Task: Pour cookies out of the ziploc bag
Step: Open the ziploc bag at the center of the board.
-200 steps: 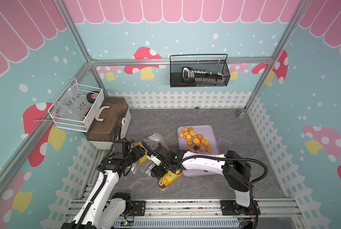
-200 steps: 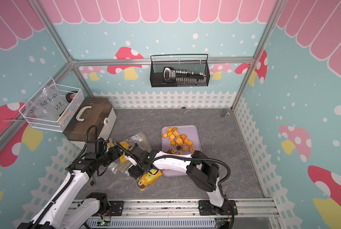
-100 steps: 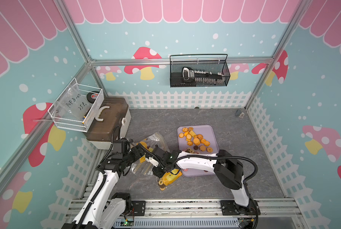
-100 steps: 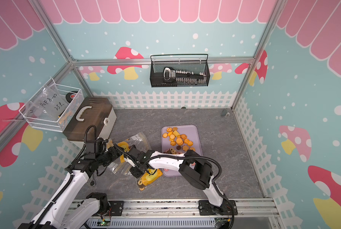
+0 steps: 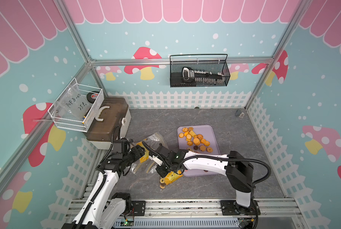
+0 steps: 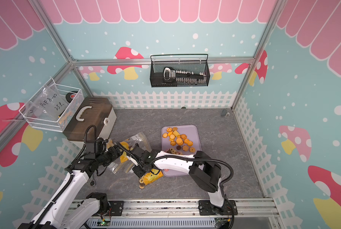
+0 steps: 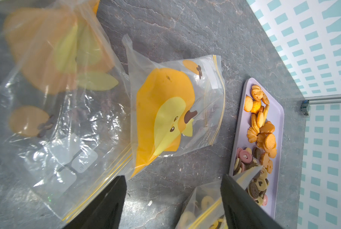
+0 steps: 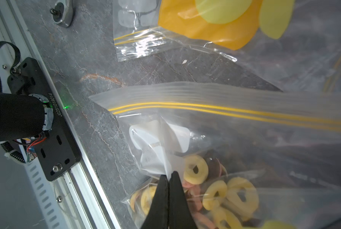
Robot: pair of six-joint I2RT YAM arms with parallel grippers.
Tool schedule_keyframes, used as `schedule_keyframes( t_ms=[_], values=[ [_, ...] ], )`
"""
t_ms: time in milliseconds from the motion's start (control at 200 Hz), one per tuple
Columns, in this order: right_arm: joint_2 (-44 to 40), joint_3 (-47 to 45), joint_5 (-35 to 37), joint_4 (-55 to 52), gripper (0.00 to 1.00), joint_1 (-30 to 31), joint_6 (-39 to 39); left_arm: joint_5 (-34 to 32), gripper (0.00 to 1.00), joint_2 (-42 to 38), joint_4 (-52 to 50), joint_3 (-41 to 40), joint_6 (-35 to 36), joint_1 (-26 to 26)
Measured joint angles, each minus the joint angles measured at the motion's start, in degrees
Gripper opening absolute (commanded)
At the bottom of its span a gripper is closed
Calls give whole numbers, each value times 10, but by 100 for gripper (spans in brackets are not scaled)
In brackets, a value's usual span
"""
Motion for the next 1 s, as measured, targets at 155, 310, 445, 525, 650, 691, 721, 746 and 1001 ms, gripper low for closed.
schedule_keyframes(
  t_ms=[155, 310, 445, 525, 650, 691, 721, 746, 1001],
  values=[
    [-69, -59, 20, 17, 0, -3, 8, 21, 100, -1, 24, -9, -8, 0],
    [-134, -139, 33, 48, 0, -16, 26, 56, 100, -5, 81, -61, -26, -14],
    [-180, -198, 40, 75, 0, -36, 46, 73, 100, -5, 136, -96, -39, -65],
    [-208, -229, 41, 91, 0, -52, 57, 76, 100, -1, 167, -102, -44, -105],
    [-239, -266, 32, 117, 0, -82, 73, 81, 100, 20, 224, -105, -46, -151],
    [-243, -273, 26, 126, 0, -94, 78, 83, 100, 27, 242, -109, -46, -162],
    [-245, -277, 22, 132, 0, -100, 82, 84, 100, 30, 255, -114, -46, -168],
    [-245, -280, 19, 137, 0, -106, 84, 86, 100, 32, 264, -118, -46, -174],
    [-247, -303, -26, 181, 0, -135, 102, 95, 100, 38, 333, -142, -32, -216]
  ],
)
